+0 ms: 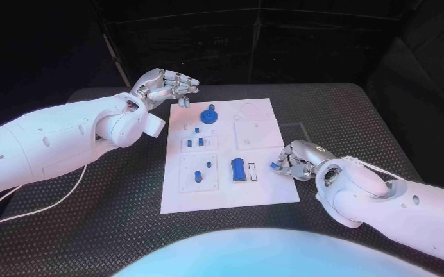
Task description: Assemble the parts on the task board
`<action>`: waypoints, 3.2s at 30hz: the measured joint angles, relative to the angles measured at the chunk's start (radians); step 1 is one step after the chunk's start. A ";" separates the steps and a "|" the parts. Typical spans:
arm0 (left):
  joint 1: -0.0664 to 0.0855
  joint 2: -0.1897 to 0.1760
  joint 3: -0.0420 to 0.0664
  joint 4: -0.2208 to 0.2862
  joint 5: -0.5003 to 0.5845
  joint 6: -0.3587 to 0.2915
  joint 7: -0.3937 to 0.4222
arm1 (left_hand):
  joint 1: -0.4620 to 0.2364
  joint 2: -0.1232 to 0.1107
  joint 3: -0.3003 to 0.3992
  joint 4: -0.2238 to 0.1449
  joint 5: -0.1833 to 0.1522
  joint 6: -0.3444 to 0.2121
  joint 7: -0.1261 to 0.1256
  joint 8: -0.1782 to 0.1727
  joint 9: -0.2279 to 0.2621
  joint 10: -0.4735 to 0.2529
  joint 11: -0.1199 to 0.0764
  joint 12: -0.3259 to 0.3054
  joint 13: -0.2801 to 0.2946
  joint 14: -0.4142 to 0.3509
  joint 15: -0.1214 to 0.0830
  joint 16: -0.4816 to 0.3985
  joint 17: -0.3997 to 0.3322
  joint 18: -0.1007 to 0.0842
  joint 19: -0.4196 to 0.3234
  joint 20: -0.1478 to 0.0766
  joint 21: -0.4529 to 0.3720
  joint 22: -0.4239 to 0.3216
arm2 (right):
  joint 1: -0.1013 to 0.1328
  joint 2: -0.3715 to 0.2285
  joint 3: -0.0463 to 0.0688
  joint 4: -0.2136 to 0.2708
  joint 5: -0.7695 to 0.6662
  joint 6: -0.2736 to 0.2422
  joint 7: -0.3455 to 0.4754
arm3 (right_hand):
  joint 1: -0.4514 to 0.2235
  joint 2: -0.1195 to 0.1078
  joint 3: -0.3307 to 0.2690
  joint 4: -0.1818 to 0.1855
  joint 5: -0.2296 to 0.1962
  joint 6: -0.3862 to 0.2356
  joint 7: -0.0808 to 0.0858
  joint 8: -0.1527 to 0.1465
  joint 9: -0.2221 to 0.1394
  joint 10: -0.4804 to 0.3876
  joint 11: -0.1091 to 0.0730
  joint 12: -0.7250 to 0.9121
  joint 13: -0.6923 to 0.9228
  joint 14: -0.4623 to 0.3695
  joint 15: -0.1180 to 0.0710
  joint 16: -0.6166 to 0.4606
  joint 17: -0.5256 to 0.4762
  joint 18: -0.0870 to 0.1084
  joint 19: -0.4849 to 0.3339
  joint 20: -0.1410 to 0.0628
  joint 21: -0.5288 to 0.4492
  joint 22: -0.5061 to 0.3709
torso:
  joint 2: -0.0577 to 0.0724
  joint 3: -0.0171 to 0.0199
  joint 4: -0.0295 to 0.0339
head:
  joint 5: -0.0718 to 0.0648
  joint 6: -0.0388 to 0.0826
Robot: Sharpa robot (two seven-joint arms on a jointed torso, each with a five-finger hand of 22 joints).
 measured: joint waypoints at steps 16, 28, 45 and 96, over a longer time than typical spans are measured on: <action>-0.001 0.001 0.000 0.000 0.000 0.001 0.000 | 0.000 0.000 0.000 0.000 0.000 0.000 0.000 0.000 0.000 0.000 0.000 0.000 0.000 0.000 0.000 0.000 0.000 0.000 0.000 0.000 0.000 0.000 | 0.000 0.026 0.001 0.034 0.137 -0.139 0.035 | -0.031 -0.026 0.039 0.027 -0.001 0.006 0.006 0.005 0.000 0.015 -0.008 0.012 -0.048 0.002 -0.009 0.004 0.000 0.000 0.009 -0.006 0.008 0.014 | 0.001 -0.0012 0.0000 | 0.000 -0.001; -0.001 0.002 0.000 0.002 0.000 0.002 0.000 | 0.000 0.000 0.000 0.000 0.000 0.000 0.000 0.000 0.000 0.000 0.000 0.000 0.000 0.000 0.000 0.000 0.000 0.000 0.000 0.000 0.000 0.000 | 0.000 0.082 0.000 0.005 0.216 -0.118 0.046 | -0.070 -0.060 0.058 0.041 0.074 0.029 0.004 0.005 0.002 0.036 -0.022 0.026 -0.143 0.002 -0.009 0.009 0.001 0.000 0.009 -0.006 0.008 0.018 | 0.001 -0.0019 0.0012 | 0.003 -0.005; -0.001 0.001 0.000 0.003 0.000 0.005 -0.003 | 0.000 0.000 0.000 0.000 0.000 0.000 0.000 0.000 0.000 0.000 0.000 0.000 0.000 0.000 0.000 -0.005 0.000 0.000 0.000 0.000 0.000 -0.001 | 0.000 0.117 0.000 -0.016 0.258 -0.093 0.022 | -0.138 -0.072 0.031 0.067 0.136 0.078 -0.028 0.002 0.033 0.050 -0.029 0.035 -0.192 0.002 -0.009 0.009 0.001 0.000 0.019 -0.009 0.012 0.027 | 0.001 -0.0012 0.0003 | 0.009 -0.010; -0.001 0.004 0.000 0.000 0.000 0.022 -0.023 | 0.000 0.000 0.000 0.000 0.000 -0.004 0.004 0.000 0.000 -0.004 0.004 0.000 0.000 0.000 0.000 -0.005 0.000 0.000 0.000 0.000 0.000 -0.002 | 0.001 0.121 0.000 -0.021 0.229 -0.073 0.027 | -0.329 -0.075 -0.164 0.074 -0.074 0.084 -0.028 -0.006 0.082 0.050 -0.028 0.025 -0.192 -0.001 -0.012 0.009 0.000 0.000 0.015 -0.006 0.008 0.016 | 0.000 -0.0001 -0.0014 | 0.011 -0.013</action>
